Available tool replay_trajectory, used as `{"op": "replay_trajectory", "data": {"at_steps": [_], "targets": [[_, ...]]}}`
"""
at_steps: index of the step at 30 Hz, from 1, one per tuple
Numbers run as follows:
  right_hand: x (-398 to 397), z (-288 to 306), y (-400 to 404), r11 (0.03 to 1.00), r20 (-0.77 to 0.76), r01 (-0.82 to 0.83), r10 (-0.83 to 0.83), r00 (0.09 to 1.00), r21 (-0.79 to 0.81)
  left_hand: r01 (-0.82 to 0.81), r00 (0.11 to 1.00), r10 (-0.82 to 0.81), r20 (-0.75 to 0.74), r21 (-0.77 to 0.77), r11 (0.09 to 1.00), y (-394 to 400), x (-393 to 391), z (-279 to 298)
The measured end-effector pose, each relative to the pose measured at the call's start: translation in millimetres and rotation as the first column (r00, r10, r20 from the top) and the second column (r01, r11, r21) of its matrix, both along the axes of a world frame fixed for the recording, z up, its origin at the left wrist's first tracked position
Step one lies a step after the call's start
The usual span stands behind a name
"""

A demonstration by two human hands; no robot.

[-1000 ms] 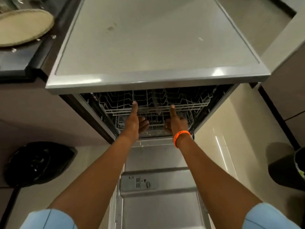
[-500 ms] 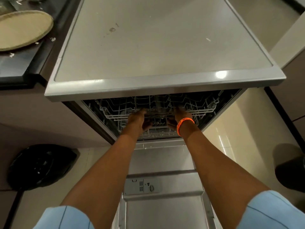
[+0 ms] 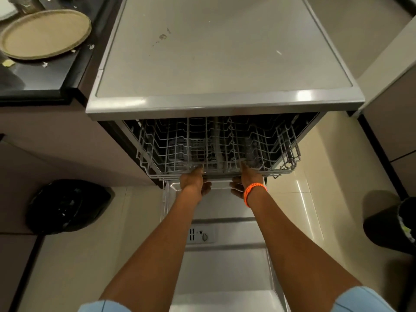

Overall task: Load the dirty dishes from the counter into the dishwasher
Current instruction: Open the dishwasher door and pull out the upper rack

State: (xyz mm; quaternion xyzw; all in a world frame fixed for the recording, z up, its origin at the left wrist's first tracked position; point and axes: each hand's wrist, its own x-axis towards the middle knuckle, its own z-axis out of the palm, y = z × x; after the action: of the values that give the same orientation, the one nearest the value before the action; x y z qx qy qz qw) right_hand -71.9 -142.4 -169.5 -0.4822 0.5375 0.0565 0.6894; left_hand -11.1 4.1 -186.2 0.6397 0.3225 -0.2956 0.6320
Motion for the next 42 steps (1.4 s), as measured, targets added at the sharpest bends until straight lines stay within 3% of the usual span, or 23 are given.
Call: {"op": "replay_trajectory", "data": {"at_steps": [18, 42], "targets": [[-115.6, 9.2, 37.6, 1.0, -0.078, -0.004, 0.006, 0.997, 0.015, -0.04, 0.995, 0.041, -0.091, 0.011, 0.999, 37.0, -119.7, 9.9], [-211.3, 13.2, 92.3, 0.997, -0.163, 0.071, -0.066, 0.984, 0.024, -0.095, 0.976, 0.085, -0.202, -0.042, 0.995, 84.7, -213.7, 11.8]]}}
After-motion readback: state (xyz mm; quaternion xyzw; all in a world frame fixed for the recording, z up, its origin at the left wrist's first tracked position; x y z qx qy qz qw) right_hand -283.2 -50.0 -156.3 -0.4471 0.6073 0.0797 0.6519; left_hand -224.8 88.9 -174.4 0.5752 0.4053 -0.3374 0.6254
